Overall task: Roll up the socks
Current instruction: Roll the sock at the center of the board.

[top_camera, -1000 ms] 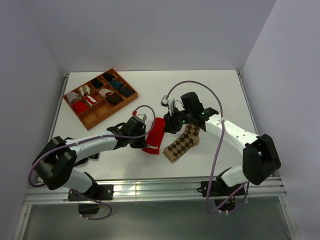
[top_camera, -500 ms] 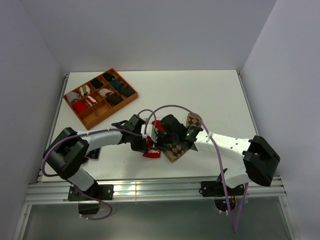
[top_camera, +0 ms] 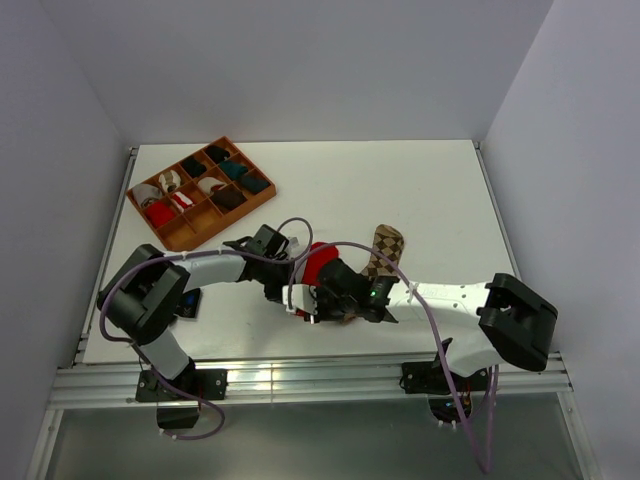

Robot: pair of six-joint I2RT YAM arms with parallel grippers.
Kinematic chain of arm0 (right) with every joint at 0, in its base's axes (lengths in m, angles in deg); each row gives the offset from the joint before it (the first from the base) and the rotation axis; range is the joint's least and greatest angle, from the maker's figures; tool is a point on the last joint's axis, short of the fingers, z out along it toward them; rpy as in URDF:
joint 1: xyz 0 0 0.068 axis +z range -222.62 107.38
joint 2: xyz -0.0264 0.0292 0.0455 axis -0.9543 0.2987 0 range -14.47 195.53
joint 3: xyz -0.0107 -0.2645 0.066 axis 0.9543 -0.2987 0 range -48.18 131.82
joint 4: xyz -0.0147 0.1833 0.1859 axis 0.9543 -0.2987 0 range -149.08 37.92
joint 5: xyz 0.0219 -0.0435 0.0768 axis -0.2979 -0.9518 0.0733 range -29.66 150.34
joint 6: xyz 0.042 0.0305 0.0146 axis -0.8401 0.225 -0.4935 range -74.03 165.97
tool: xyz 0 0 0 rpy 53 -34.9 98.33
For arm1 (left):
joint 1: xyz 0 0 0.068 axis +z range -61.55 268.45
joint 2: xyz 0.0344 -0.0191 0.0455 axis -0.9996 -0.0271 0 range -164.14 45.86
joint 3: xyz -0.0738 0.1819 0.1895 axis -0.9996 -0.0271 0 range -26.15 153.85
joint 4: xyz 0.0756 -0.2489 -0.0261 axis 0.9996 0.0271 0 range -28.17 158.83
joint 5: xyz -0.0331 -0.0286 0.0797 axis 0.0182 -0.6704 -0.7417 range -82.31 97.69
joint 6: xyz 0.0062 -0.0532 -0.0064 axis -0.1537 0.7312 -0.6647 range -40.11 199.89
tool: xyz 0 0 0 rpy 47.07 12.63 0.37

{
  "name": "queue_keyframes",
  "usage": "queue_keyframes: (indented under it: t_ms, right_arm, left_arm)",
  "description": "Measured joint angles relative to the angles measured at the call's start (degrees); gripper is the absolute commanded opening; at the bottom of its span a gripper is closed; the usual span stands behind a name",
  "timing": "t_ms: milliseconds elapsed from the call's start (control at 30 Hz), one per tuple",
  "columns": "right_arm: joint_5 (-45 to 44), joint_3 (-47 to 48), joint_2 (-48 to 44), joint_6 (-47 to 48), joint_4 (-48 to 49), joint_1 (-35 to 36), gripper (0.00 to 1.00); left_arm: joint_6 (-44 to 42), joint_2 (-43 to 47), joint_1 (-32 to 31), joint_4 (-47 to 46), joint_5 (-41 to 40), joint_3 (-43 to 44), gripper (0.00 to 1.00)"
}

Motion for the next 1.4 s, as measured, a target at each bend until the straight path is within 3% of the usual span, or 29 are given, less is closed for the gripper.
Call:
queue_keyframes:
  t_ms: [667,1000,1233,1400]
  right_arm:
    - [-5.46,-2.56,2.91,4.66,3.41,7.80,0.44]
    - [-11.89,-2.32,7.80,5.18,7.96,9.42,0.33]
    - [-16.26,-2.60,8.57,5.55,11.45,9.51,0.54]
    - [-17.68,-2.64,8.59,5.81,11.93,9.51,0.54]
  left_arm:
    - [0.00,-1.36,0.85,0.44,1.97,0.87,0.00]
    - [-0.02,-1.33,1.09,0.44,2.14,0.85,0.00]
    - [0.09,-1.31,1.42,0.17,2.36,0.63,0.00]
    - [0.09,-1.31,1.42,0.20,2.36,0.63,0.00]
